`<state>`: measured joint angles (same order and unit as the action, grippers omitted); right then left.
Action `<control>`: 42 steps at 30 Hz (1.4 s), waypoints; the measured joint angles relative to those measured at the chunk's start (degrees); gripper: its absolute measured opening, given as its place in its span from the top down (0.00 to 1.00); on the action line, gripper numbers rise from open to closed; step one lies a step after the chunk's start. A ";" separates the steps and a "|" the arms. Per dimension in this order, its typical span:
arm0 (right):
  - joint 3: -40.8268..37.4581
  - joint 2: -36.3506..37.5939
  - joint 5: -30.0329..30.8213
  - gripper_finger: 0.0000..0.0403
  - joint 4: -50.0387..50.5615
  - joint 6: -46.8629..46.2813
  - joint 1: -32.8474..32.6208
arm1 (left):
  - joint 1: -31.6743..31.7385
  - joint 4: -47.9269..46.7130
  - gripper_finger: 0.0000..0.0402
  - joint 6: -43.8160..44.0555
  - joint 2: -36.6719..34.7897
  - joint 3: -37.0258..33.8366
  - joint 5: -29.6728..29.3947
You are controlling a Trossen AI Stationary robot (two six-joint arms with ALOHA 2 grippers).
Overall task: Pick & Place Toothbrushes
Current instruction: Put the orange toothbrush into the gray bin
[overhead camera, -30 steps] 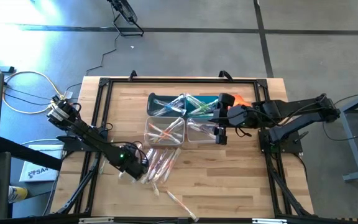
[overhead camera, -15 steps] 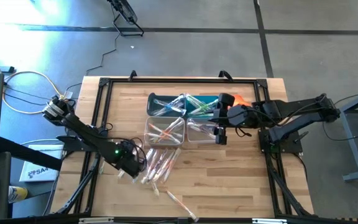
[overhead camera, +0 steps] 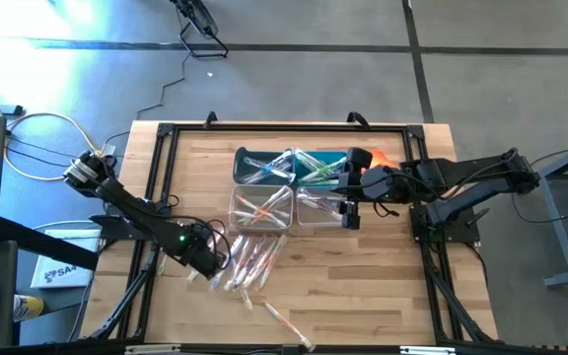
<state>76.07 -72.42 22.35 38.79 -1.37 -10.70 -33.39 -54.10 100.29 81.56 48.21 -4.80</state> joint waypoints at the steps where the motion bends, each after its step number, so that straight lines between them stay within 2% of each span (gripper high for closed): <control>1: 0.00 0.00 0.00 0.40 0.00 0.01 0.00 | 0.00 1.19 1.00 0.02 0.00 -0.49 0.00; 11: 0.00 0.00 0.00 0.40 0.00 0.09 0.00 | 0.00 2.87 0.98 0.39 0.02 -1.03 -0.22; 14: 0.00 0.00 0.00 0.40 0.00 0.09 0.00 | 0.00 3.12 0.92 0.17 0.02 -1.03 -0.24; 21: 0.00 0.00 0.00 0.40 0.00 0.09 0.00 | 0.00 3.12 0.68 -0.02 0.02 -1.03 -0.33; 24: 0.00 0.00 0.00 0.40 -0.02 0.09 0.00 | 0.00 3.09 0.64 -0.02 0.02 -1.03 -1.42; 34: 0.00 0.00 0.00 0.40 0.00 0.09 0.00 | 0.00 3.36 0.69 0.02 0.14 -1.03 -4.21; 42: 0.00 0.00 0.01 0.40 -0.02 0.09 0.00 | 0.00 5.42 0.69 0.00 4.73 -1.07 -4.65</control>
<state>76.07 -72.42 22.36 38.76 -1.28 -10.70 -33.39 -48.68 100.29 86.28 47.14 -9.45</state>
